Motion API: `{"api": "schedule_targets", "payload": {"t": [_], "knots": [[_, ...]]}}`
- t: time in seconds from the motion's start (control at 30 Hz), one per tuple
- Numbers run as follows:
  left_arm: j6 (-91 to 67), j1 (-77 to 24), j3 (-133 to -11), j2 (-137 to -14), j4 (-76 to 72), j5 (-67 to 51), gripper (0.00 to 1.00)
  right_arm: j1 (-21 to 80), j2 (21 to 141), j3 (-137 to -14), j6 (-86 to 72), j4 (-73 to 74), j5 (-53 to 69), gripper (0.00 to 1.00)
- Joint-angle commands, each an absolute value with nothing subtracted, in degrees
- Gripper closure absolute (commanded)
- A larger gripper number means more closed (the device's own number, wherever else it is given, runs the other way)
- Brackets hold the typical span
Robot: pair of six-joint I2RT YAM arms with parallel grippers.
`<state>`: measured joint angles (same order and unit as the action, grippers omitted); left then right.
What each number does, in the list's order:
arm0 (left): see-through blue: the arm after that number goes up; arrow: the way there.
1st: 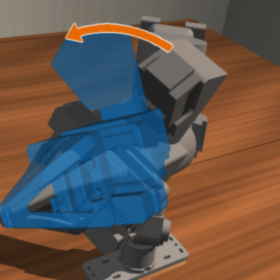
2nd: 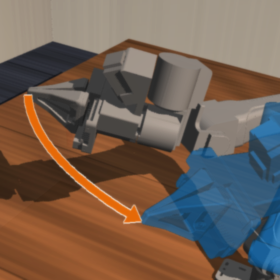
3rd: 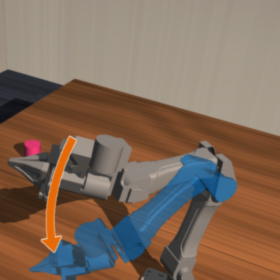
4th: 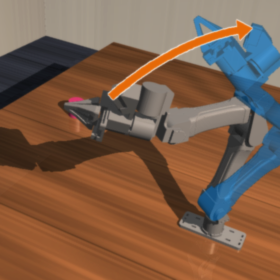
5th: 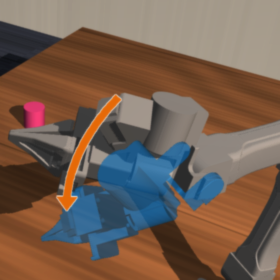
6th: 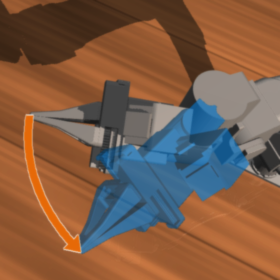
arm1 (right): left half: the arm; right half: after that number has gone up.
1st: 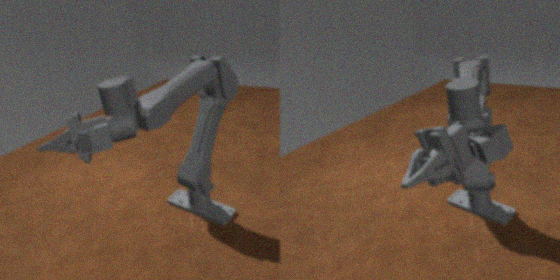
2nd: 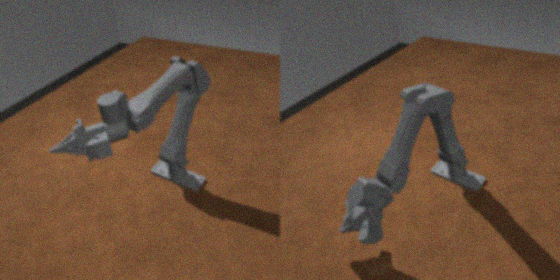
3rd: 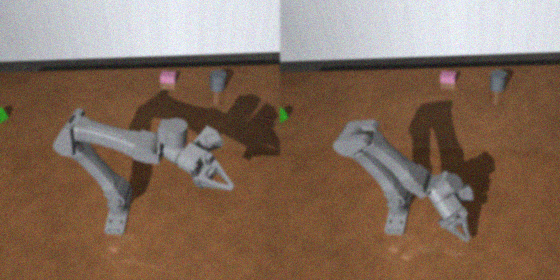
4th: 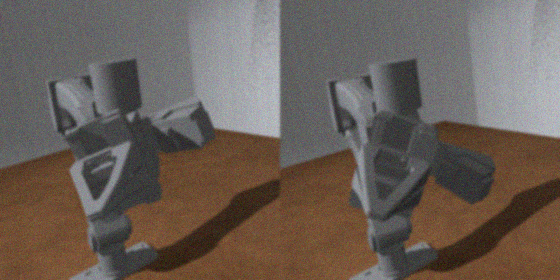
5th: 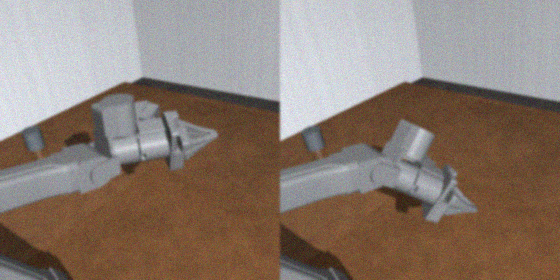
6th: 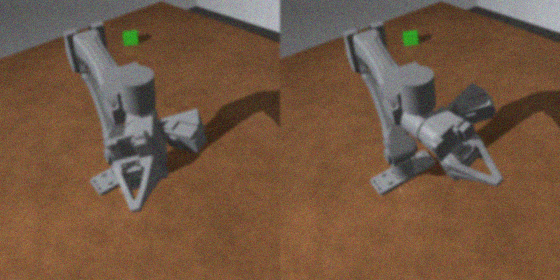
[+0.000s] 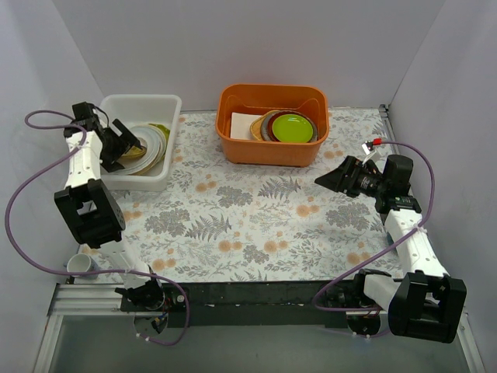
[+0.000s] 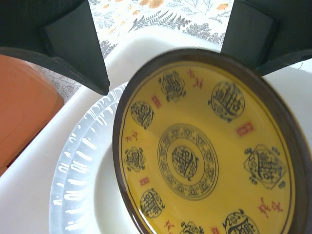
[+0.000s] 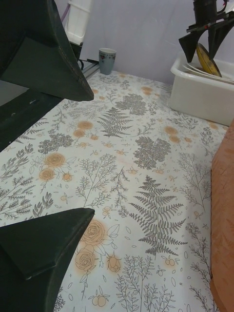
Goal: Place the plates into the plastic bin on the countertop
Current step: Reset both arms
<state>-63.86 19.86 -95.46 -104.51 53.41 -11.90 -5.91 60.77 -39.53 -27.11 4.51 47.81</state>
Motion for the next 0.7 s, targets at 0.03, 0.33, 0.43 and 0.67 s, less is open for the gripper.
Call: {"api": "schedule_targets", "payload": {"t": [0.03,0.33,0.43,0.67], "knots": [[-62.2,19.1,-100.4,-103.3,60.6,-9.8,0.12,-5.9,59.5,-41.5,-28.3,2.3,49.6,0.03],[-66.7,19.2,-92.3,-100.6,56.4,-25.5,0.12,-5.9,59.5,-41.6,-28.2,2.1,49.7,0.03],[-69.5,19.1,-87.1,-98.4,51.8,-33.1,0.12,-5.9,59.6,-41.7,-28.2,2.2,49.8,0.04],[-75.8,19.2,-80.1,-94.0,43.7,-40.1,0.12,-5.9,59.3,-42.0,-27.8,2.6,49.8,0.04]]}}
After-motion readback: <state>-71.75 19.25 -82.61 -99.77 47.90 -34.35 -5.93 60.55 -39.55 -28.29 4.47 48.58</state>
